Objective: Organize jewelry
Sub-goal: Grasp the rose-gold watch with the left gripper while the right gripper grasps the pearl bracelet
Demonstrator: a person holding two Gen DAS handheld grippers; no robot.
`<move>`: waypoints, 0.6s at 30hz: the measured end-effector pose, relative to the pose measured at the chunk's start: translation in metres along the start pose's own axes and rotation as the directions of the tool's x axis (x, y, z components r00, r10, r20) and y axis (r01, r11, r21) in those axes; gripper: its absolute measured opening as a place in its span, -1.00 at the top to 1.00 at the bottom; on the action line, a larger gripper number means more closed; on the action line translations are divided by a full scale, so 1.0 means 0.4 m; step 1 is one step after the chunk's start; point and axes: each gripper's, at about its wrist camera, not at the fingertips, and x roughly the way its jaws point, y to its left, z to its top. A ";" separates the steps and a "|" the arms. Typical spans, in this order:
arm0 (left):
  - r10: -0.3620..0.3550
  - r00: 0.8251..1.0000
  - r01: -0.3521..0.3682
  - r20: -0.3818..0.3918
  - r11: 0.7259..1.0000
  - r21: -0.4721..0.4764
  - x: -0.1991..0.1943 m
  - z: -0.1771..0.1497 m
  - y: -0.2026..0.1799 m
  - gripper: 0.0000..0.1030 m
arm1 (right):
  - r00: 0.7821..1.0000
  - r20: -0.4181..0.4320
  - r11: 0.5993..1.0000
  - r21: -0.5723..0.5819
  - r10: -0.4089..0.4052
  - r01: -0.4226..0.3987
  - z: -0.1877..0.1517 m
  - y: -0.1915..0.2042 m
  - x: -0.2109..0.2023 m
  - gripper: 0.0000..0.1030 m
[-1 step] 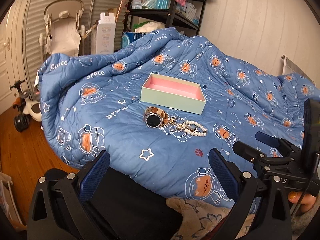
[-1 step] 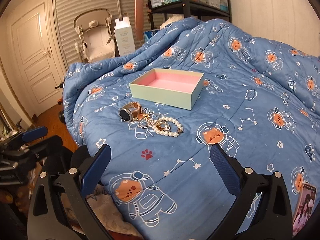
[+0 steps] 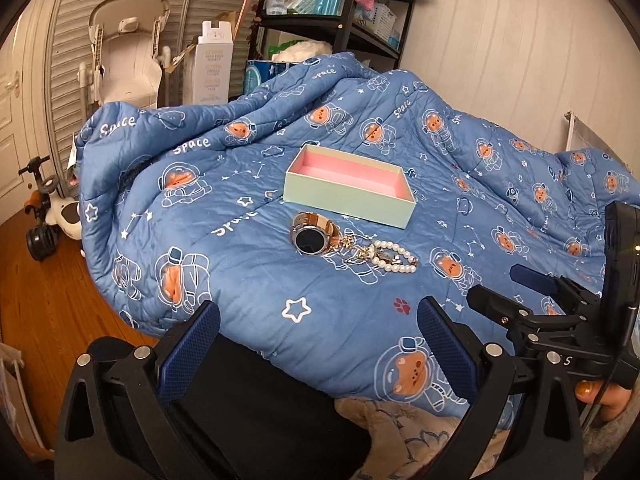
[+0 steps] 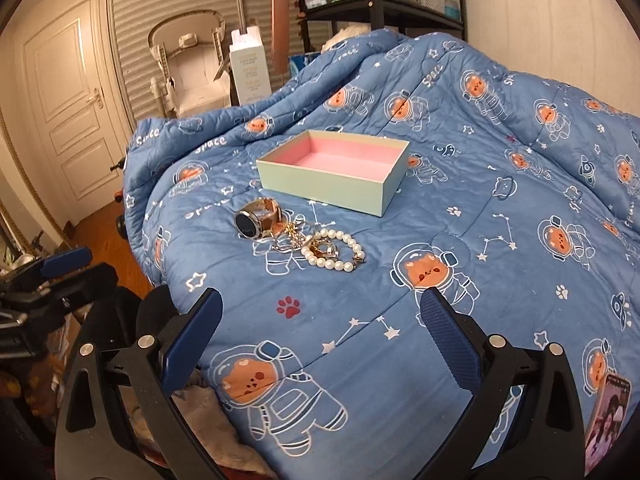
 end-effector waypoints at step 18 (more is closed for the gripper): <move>-0.064 0.973 0.068 -0.222 0.998 0.014 0.349 0.156 0.085 0.18 | 0.964 -0.245 0.994 -0.008 0.104 -0.109 0.103 -0.115 0.280 0.14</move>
